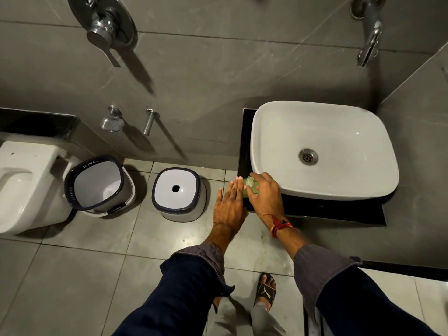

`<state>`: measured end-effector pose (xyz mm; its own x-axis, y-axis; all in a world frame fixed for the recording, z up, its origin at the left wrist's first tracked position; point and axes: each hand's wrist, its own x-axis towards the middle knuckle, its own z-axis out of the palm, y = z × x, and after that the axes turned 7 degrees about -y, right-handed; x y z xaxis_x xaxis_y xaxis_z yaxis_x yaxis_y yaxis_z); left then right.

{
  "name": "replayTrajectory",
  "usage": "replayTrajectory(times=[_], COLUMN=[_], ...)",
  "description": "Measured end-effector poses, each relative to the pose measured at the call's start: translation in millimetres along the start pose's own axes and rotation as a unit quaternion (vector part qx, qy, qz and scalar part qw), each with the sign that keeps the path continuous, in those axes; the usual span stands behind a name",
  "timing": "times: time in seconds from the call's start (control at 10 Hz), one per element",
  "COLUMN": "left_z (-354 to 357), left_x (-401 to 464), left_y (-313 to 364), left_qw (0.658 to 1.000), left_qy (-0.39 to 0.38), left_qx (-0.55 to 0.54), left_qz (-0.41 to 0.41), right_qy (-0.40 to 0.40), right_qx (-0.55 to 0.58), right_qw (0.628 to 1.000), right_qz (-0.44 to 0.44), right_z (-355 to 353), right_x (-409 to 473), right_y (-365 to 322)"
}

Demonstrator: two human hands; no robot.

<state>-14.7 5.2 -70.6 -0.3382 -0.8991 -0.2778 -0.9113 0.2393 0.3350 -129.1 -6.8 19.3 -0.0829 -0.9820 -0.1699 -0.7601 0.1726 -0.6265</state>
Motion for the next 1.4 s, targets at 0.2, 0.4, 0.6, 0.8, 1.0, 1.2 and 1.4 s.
replayTrajectory(times=[0.2,0.4,0.6,0.8,1.0,1.2,1.4], left_z=[0.9,-1.7,-2.7,-8.6,-20.4,-31.1,-27.4], left_x=[1.2,0.4,-1.6,-12.4,1.9,10.4,13.4], left_y=[-1.2,0.6,0.1,11.7,12.4,2.6,-11.9], left_qw=[1.0,1.0,1.0,0.978,0.948,0.955,0.958], left_qy=[-0.005,-0.007,-0.003,0.032,0.046,0.052,0.005], left_qx=[-0.001,0.004,-0.019,-0.206,-0.315,-0.293,-0.286], left_qz=[-0.001,-0.002,0.002,-0.031,-0.012,0.015,0.029], right_qy=[-0.001,-0.001,0.026,-0.049,-0.09,-0.107,-0.092], right_qx=[-0.009,-0.009,0.072,0.214,0.274,0.275,0.256], right_qw=[1.0,1.0,0.997,0.963,0.948,0.947,0.953], right_qz=[-0.006,-0.017,0.011,0.153,0.131,0.128,0.135], right_z=[1.0,2.1,0.5,14.4,16.6,17.2,18.2], right_x=[0.1,1.2,-17.5,-29.4,-24.0,-16.5,-18.3], right_y=[2.6,6.4,18.5,43.7,27.8,22.1,30.3])
